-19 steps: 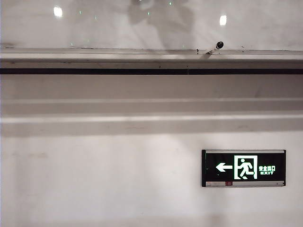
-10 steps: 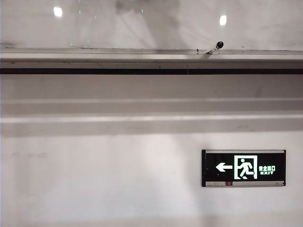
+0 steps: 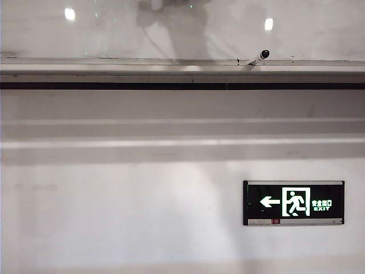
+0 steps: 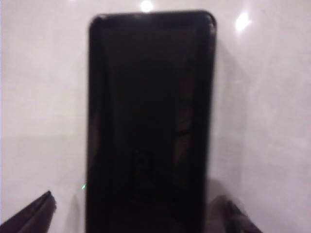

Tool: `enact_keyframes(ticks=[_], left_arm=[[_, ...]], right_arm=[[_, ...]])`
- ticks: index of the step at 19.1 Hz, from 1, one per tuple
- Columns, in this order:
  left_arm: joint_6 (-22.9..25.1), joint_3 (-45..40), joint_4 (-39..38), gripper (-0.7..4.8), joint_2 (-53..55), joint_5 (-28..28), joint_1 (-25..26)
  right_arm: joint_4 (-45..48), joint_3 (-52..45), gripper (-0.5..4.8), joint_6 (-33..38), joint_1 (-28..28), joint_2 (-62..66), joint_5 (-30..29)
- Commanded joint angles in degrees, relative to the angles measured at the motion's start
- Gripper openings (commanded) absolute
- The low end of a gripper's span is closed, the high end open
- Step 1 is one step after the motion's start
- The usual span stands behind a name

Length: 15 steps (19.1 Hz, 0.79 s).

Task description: Wipe the whiteboard clean using the black magnetic whiteboard eraser attached to the whiteboard.

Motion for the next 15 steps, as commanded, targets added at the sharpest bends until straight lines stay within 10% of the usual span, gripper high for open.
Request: enact_keyframes(ticks=[1,9,15], left_arm=[[-0.17,0.24,0.68,-0.06,-0.15,0.31,0.02],[-0.17,0.24,0.68,-0.06,-0.17,0.31,0.02],[-0.17,0.24,0.74,-0.06,-0.15,0.28,0.04]], right_arm=[[2.14,0.37,4.50,-0.20,-0.15,-0.24,2.08],[3.21,0.72,4.39,-0.20,-1.36,1.53,1.07],[2.93,0.70,2.42,-3.39,-1.62,3.06,2.12]])
